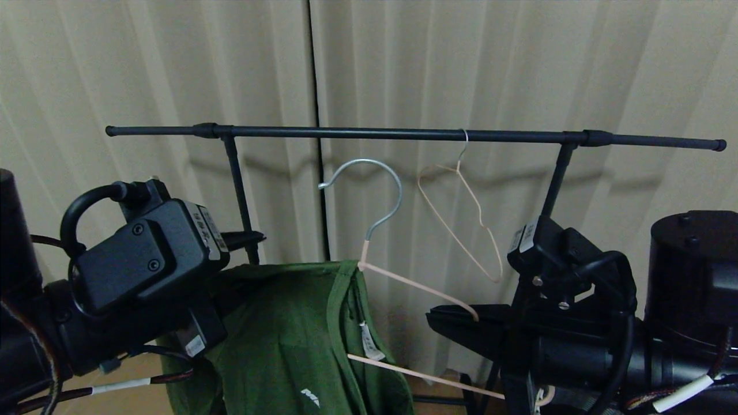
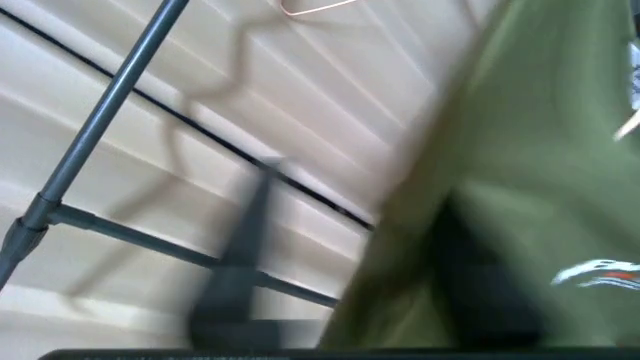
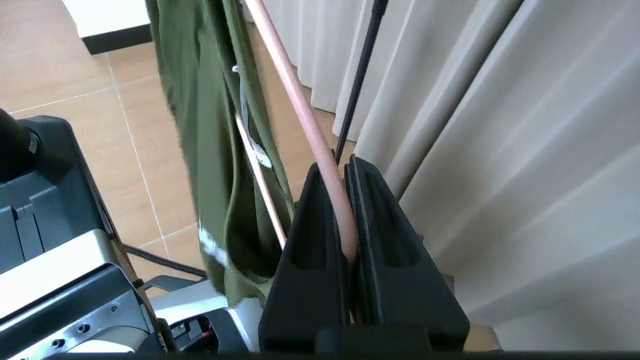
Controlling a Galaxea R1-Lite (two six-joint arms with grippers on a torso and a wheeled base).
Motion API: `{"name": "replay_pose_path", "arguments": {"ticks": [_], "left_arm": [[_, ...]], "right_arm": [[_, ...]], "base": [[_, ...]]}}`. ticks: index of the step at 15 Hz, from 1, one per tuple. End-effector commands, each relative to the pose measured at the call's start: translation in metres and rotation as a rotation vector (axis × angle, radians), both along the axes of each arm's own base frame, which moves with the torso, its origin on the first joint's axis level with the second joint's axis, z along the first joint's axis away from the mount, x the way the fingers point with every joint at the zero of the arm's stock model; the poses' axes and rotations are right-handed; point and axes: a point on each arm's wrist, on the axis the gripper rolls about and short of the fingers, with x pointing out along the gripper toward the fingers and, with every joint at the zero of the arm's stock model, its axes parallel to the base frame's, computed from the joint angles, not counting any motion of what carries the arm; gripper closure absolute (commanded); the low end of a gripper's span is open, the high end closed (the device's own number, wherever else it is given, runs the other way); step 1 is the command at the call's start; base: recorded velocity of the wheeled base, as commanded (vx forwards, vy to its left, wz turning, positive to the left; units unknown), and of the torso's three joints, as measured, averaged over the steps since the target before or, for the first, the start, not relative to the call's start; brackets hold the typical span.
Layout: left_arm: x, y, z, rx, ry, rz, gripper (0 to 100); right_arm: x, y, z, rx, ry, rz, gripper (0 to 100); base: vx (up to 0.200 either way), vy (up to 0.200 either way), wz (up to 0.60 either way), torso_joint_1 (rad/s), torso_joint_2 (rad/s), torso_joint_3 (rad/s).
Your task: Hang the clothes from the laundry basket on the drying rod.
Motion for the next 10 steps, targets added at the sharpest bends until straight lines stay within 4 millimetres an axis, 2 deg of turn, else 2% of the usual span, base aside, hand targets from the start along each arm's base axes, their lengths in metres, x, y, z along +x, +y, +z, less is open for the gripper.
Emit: {"name": "replay_pose_path", "arguments": {"ticks": [1,7,8,10], "left_arm": [[0.0002,-0.0001,-0.0012,0.001,0.005,0.001,100],[-0.0003,0.0007,-0.0031,-0.003,0.015,0.01,100],[-0.0005,0.0009,-0.0028,-0.01,0.018,0.011,100],[0.0003,0.0013,-0.0027,-0.018,0.023,0.028,100]], "right_arm": [[-0.0001,-0.0001,-0.0003,-0.001,0.001,0.0,100],[-0.0008,-0.0011,-0.0002,-0.002,-0.001,-0.002,100],[-0.0008,-0.0011,-0.0002,-0.003,-0.001,-0.004,0],[-0.0003,-0.0022,-0.0015,-0.011,-0.005,-0.02,0]], "base": [[0.0,0.0,0.0,0.0,0.0,0.0],[0.0,0.0,0.0,0.0,0.0,0.0],[0.0,0.0,0.0,0.0,0.0,0.0],[0.0,0.0,0.0,0.0,0.0,0.0]]}}
